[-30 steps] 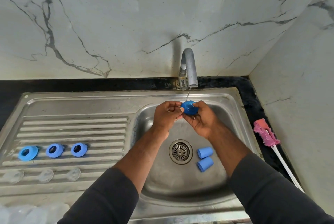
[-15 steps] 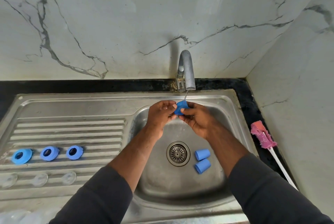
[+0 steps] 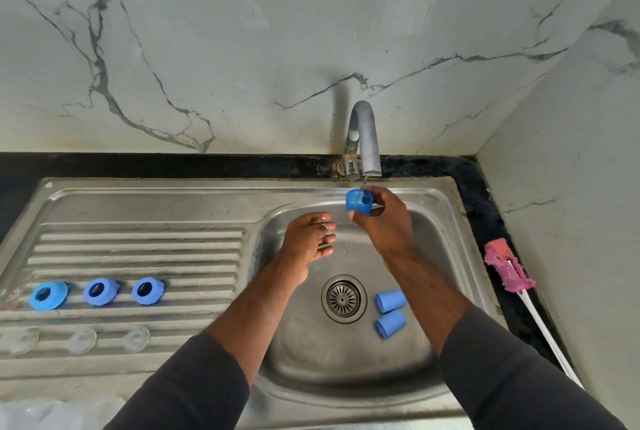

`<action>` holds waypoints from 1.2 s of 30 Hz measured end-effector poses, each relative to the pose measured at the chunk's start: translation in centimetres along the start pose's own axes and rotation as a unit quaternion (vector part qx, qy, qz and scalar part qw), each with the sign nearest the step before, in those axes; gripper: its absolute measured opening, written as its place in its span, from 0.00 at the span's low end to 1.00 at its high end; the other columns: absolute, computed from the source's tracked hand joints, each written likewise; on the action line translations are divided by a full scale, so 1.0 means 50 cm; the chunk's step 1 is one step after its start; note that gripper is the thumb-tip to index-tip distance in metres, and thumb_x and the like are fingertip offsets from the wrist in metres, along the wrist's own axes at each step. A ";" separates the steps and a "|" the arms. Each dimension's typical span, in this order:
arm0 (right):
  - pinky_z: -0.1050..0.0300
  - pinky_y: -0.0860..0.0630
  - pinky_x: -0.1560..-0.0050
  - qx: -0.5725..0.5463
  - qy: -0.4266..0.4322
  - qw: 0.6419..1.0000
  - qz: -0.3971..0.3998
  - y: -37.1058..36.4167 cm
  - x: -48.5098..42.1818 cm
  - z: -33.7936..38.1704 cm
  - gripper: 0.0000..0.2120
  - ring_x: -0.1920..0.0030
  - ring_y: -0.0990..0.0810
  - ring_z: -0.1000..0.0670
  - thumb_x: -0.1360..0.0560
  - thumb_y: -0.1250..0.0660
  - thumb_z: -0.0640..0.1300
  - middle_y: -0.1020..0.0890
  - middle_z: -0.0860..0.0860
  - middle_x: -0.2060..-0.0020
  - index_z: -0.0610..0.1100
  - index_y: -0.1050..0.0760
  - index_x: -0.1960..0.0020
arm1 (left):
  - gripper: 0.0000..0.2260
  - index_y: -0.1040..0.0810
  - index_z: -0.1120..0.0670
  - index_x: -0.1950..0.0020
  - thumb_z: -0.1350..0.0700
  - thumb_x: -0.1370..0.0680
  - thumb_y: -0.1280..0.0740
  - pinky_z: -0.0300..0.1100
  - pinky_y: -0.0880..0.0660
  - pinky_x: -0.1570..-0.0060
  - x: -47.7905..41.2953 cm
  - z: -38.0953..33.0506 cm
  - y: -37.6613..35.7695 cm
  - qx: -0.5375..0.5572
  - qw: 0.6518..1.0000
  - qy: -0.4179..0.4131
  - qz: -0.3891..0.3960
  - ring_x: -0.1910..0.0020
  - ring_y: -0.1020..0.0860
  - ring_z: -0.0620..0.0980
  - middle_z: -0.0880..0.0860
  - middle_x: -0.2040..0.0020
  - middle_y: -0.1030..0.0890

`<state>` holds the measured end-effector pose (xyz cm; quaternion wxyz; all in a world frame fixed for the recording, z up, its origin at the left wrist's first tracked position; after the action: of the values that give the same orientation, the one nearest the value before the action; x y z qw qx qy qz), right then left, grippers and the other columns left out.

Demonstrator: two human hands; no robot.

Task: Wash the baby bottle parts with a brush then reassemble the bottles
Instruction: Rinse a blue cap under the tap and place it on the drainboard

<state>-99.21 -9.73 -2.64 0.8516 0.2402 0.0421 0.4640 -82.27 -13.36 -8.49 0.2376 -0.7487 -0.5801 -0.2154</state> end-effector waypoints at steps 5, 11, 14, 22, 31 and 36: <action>0.61 0.23 0.48 0.075 0.057 0.994 0.047 -0.012 0.010 0.007 0.25 0.49 0.19 0.54 0.32 0.21 0.41 0.18 0.55 0.46 0.49 0.24 0.37 | 0.09 0.20 0.58 0.40 0.64 0.18 0.36 0.45 0.21 0.51 0.003 0.008 0.026 0.025 0.999 0.007 -0.023 0.50 0.19 0.55 0.57 0.46 0.16; 0.67 0.25 0.49 0.048 0.066 0.997 0.009 0.005 0.021 0.011 0.25 0.49 0.19 0.58 0.31 0.21 0.41 0.18 0.57 0.48 0.50 0.24 0.37 | 0.10 0.21 0.60 0.46 0.70 0.19 0.40 0.40 0.31 0.61 0.009 0.002 0.027 0.070 0.997 0.010 -0.037 0.56 0.26 0.54 0.59 0.53 0.22; 0.61 0.22 0.45 0.109 0.070 0.989 0.067 -0.029 0.031 0.001 0.25 0.45 0.17 0.52 0.31 0.22 0.39 0.17 0.51 0.45 0.46 0.24 0.36 | 0.10 0.21 0.61 0.41 0.68 0.19 0.38 0.40 0.29 0.61 0.012 0.001 0.029 0.059 0.997 0.009 -0.044 0.53 0.25 0.54 0.60 0.51 0.20; 0.58 0.20 0.43 0.075 0.046 0.995 0.047 -0.036 0.023 -0.004 0.25 0.48 0.17 0.53 0.31 0.22 0.38 0.17 0.52 0.46 0.46 0.23 0.36 | 0.09 0.21 0.61 0.40 0.66 0.19 0.37 0.40 0.28 0.56 0.015 0.007 0.033 0.046 0.998 -0.006 -0.040 0.52 0.24 0.53 0.59 0.50 0.19; 0.72 0.25 0.50 0.068 0.049 0.996 -0.001 -0.021 0.029 -0.004 0.24 0.50 0.20 0.58 0.30 0.23 0.36 0.18 0.53 0.47 0.45 0.25 0.36 | 0.11 0.21 0.60 0.36 0.63 0.17 0.38 0.40 0.22 0.50 0.007 0.022 0.034 0.030 0.999 0.004 -0.028 0.44 0.18 0.52 0.56 0.42 0.17; 0.63 0.25 0.51 0.089 0.045 0.995 0.004 -0.029 0.029 -0.003 0.22 0.48 0.18 0.52 0.29 0.24 0.40 0.19 0.54 0.49 0.46 0.25 0.38 | 0.12 0.22 0.59 0.34 0.62 0.17 0.38 0.42 0.21 0.47 0.007 0.034 0.041 0.030 0.999 0.016 -0.020 0.44 0.18 0.52 0.56 0.42 0.17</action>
<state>-97.32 -9.16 -3.21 0.8222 0.2941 0.1210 0.4721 -80.12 -12.50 -9.83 0.2647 -0.7258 -0.5973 -0.2151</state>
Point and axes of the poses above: each hand's wrist, its own x-axis away from the middle knuckle, its own y-axis out of the back of the hand, z = x × y, the point moved 8 cm from there along -x, towards the middle knuckle
